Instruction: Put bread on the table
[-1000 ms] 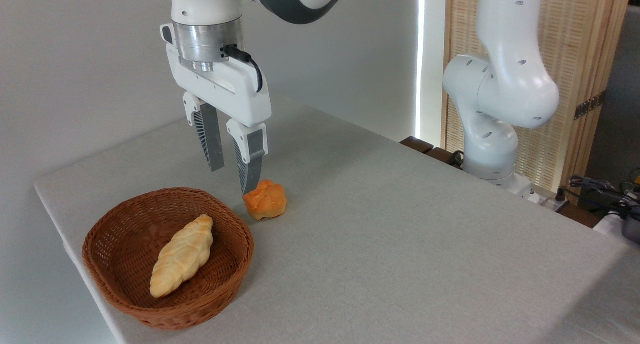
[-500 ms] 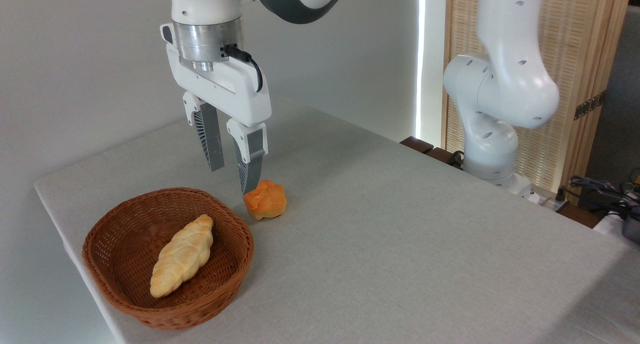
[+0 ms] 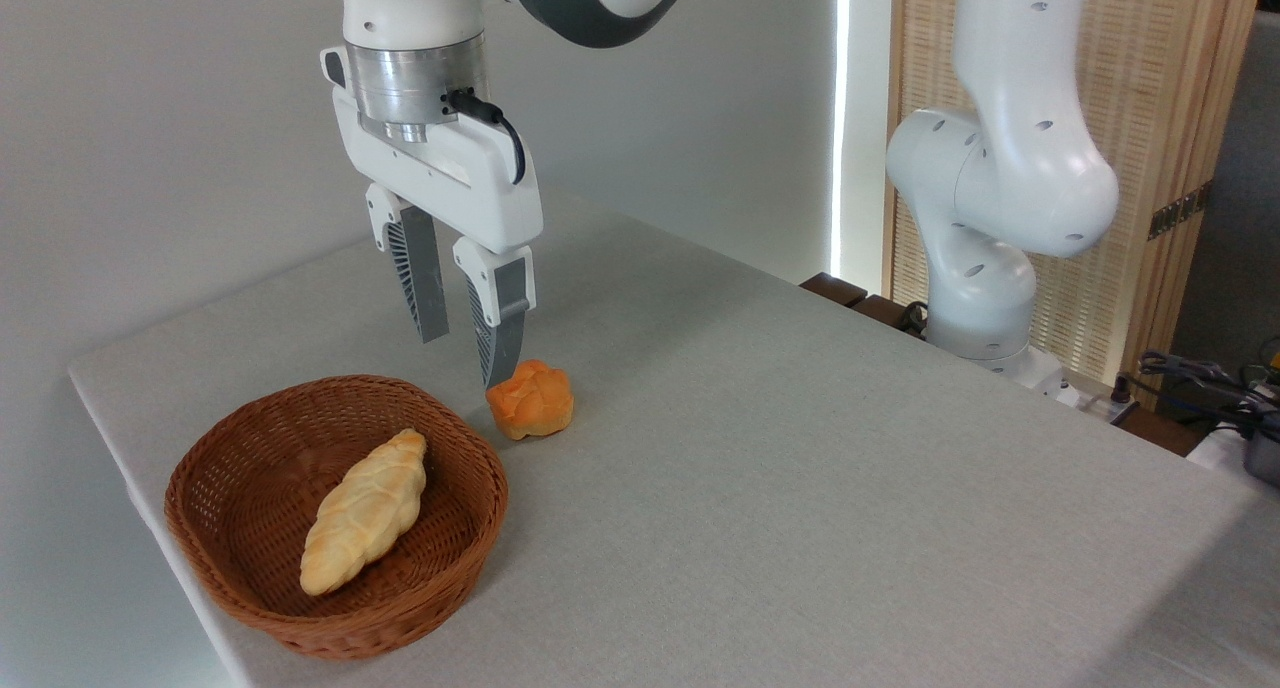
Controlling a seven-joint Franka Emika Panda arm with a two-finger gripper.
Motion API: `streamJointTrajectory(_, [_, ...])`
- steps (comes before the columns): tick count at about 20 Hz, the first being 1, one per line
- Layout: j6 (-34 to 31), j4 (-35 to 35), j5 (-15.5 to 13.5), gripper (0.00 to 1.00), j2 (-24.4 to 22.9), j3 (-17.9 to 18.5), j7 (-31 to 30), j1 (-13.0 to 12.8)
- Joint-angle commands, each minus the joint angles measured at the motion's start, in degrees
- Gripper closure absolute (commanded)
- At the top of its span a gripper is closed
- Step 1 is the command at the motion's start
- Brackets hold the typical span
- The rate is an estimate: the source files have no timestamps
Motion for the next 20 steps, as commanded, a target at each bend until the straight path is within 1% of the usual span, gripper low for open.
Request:
streamJointTrajectory(1, [-1.62,0.83,-0.04,0.0,0.03,0.48,0.21,-0.24])
streamJointTrajectory(8, [-1.54,0.83,-0.13,0.0,1.35,-0.14,-0.06,-0.42])
streamJointTrajectory(11, [-0.75,0.83,-1.01,0.0,2.23,-0.4,-0.58,-0.51])
streamJointTrajectory(12, [-0.66,0.83,-1.79,0.0,2.67,-0.66,-0.93,-0.51])
streamJointTrajectory(14, [0.04,0.83,-4.77,0.0,3.28,-0.67,-5.22,-0.51])
streamJointTrajectory(15, [1.61,0.83,-5.57,0.0,3.46,-0.67,-7.33,-0.51])
streamJointTrajectory(20, [6.54,0.75,-5.93,0.0,6.0,-0.75,-16.04,-0.51])
